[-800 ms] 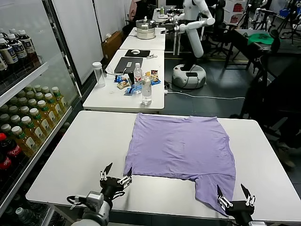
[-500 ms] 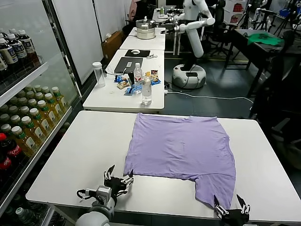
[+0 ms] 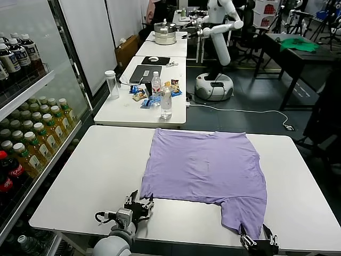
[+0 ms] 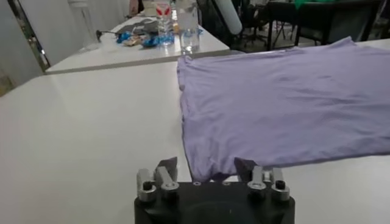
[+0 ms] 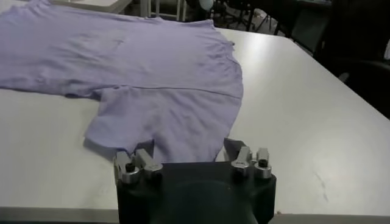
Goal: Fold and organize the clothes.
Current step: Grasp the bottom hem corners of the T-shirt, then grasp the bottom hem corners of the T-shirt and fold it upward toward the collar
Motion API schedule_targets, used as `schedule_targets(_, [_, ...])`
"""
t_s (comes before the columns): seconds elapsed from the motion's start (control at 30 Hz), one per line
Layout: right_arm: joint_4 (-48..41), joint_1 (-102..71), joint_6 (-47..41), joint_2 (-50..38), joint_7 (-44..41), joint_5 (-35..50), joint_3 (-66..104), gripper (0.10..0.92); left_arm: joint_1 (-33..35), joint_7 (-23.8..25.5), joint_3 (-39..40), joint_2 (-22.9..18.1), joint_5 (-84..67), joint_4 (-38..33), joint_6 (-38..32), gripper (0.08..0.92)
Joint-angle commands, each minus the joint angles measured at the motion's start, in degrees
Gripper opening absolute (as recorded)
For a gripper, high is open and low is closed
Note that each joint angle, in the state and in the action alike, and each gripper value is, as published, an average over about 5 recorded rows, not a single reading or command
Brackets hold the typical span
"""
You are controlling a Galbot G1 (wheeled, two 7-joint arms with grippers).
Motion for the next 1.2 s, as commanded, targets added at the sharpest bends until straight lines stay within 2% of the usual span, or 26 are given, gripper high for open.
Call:
schedule_targets(0.03, [-0.1,-0.1,-0.7,0.1,-0.1,1.0,-0.2,0.446,-0.4,-0.2,0.4,0.2,-2.5,0.6,0.6,0.437])
schedule_targets(0.4, [5.7,0.3,1.2,-2.0,-1.9,2.9,2.0,0.144,1.3,0.6,-0.9,1.6,-5.1,-4.0,-4.1,0.134])
schedule_targets(0.47, [7.7,0.7,1.6,-2.8,-2.0,3.4,2.8,0.127,1.8,0.9,-1.4,2.1,-5.7,-5.7,-4.9,0.103])
schedule_targets(0.73, [12.0,6.6,0.8,-7.9,-1.9,9.1,8.3,0.127,1.3,2.4,-3.5,5.2,-8.8,-10.8,-6.4,0.096])
schedule_targets(0.93, [6.0,14.3,-0.3,-12.9,-1.2,13.6,10.6,0.127,-2.6,3.4,-2.9,7.3,-10.6,-8.5,-6.6,0.096])
schedule_targets(1.2, [-4.7,28.6,-2.7,-18.8,-1.1,16.0,6.9,0.127,-10.9,4.5,1.7,7.5,-9.4,-0.7,-6.5,0.096])
